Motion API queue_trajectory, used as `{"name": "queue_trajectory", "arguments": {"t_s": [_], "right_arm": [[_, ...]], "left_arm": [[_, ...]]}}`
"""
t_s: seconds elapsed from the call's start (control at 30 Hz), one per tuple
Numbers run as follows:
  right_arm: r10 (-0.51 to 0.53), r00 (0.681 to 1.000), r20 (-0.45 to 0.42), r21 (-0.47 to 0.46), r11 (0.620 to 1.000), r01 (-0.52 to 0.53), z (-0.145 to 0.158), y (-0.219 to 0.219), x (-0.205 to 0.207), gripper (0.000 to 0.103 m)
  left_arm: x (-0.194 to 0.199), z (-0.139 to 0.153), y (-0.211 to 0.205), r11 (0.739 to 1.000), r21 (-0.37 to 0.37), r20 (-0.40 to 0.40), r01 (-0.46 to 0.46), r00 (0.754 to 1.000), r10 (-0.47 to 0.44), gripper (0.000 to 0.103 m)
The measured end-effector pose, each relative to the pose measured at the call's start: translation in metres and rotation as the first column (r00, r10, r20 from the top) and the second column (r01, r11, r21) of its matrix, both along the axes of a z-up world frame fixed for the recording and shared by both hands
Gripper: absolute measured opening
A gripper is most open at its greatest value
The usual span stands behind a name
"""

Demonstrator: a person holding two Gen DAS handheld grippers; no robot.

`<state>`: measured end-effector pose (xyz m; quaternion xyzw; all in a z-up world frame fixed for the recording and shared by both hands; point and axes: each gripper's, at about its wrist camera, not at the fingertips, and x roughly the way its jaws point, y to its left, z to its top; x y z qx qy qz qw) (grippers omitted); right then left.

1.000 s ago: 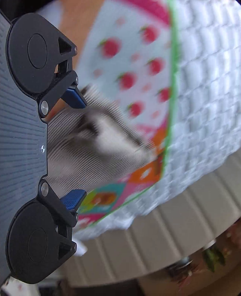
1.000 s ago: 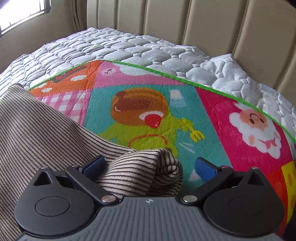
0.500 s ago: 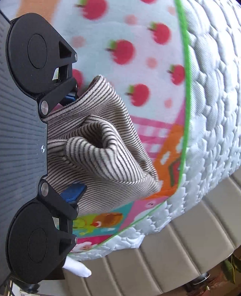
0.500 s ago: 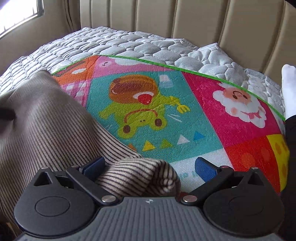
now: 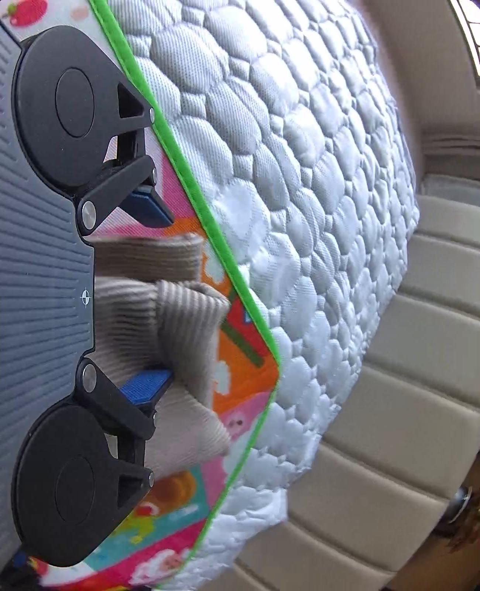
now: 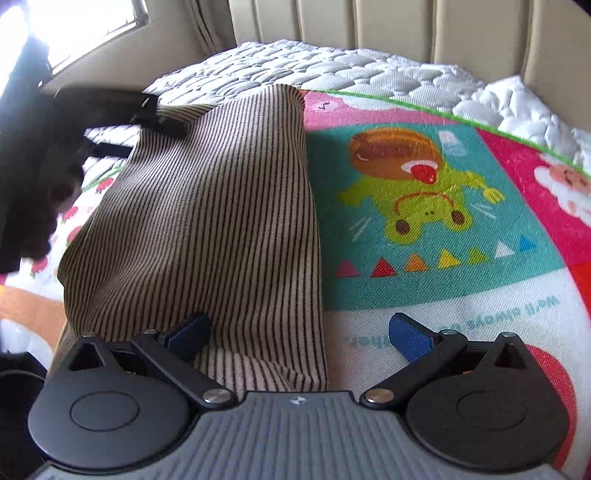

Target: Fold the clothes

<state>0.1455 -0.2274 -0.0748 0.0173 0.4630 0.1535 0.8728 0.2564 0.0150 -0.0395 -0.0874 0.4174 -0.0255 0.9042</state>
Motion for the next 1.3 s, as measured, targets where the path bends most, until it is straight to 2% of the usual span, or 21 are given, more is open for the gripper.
{"name": "queue_trajectory", "arguments": {"t_s": [0.07, 0.27, 0.37, 0.5, 0.67, 0.77, 0.83, 0.9, 0.93, 1.0, 1.03, 1.07, 1.13, 1.23, 1.3], "right_arm": [[0.003, 1.000, 0.008, 0.004, 1.000, -0.003, 0.000, 0.000, -0.002, 0.103], [0.006, 0.999, 0.031, 0.002, 1.000, -0.006, -0.003, -0.001, -0.008, 0.103], [0.003, 1.000, 0.013, 0.001, 1.000, -0.004, -0.001, -0.001, -0.005, 0.103], [-0.007, 1.000, 0.012, -0.023, 1.000, 0.008, -0.002, 0.004, -0.005, 0.103], [0.021, 0.999, -0.051, -0.058, 0.998, -0.023, 0.007, 0.006, 0.009, 0.103], [0.018, 1.000, 0.012, -0.068, 0.998, -0.017, 0.033, 0.006, 0.019, 0.103], [0.026, 0.993, 0.116, -0.081, 0.997, -0.017, 0.054, 0.013, 0.027, 0.103], [0.054, 0.973, 0.224, -0.111, 0.993, -0.030, 0.072, 0.025, 0.037, 0.102], [0.089, 0.959, 0.268, -0.135, 0.989, -0.054, 0.078, 0.035, 0.045, 0.100], [0.153, 0.938, 0.310, -0.163, 0.981, -0.106, 0.082, 0.059, 0.065, 0.071], [0.164, 0.940, 0.298, -0.147, 0.981, -0.125, 0.081, 0.072, 0.079, 0.064], [0.175, 0.942, 0.286, -0.132, 0.981, -0.142, 0.080, 0.084, 0.093, 0.051], [0.187, 0.947, 0.260, -0.091, 0.982, -0.168, 0.070, 0.108, 0.118, 0.048], [0.201, 0.973, 0.110, -0.082, 0.978, -0.192, 0.035, 0.147, 0.150, 0.048], [0.211, 0.971, 0.110, -0.094, 0.975, -0.201, 0.027, 0.152, 0.152, 0.051]], "left_arm": [[-0.008, 0.001, 0.003, 1.000, 0.023, -0.003, -0.003, 1.000, 0.003, 0.090], [-0.028, 0.004, 0.013, 0.998, -0.002, 0.035, -0.060, 0.998, 0.060, 0.093], [-0.030, -0.004, 0.015, 0.998, 0.004, 0.041, -0.064, 0.997, 0.064, 0.094], [-0.027, -0.014, 0.026, 0.997, -0.058, 0.022, -0.058, 0.998, 0.059, 0.095], [-0.029, -0.015, 0.036, 0.997, -0.042, 0.044, -0.060, 0.997, 0.062, 0.097], [-0.030, -0.011, 0.049, 0.995, -0.045, 0.068, -0.093, 0.993, 0.096, 0.098], [-0.029, -0.006, 0.063, 0.987, -0.069, 0.088, -0.148, 0.984, 0.153, 0.097], [-0.027, -0.003, 0.079, 0.974, -0.090, 0.102, -0.209, 0.971, 0.218, 0.097], [-0.026, -0.003, 0.087, 0.966, -0.111, 0.103, -0.235, 0.964, 0.246, 0.097], [-0.024, -0.006, 0.102, 0.946, -0.171, 0.085, -0.275, 0.953, 0.292, 0.097], [-0.023, -0.008, 0.109, 0.935, -0.203, 0.070, -0.289, 0.949, 0.309, 0.097], [-0.022, -0.010, 0.114, 0.927, -0.226, 0.058, -0.299, 0.946, 0.320, 0.097], [-0.021, -0.015, 0.121, 0.917, -0.250, 0.041, -0.312, 0.942, 0.332, 0.097], [-0.017, -0.022, 0.126, 0.910, -0.252, 0.024, -0.329, 0.938, 0.345, 0.097], [-0.015, -0.027, 0.129, 0.907, -0.261, 0.010, -0.332, 0.938, 0.346, 0.097]]}}
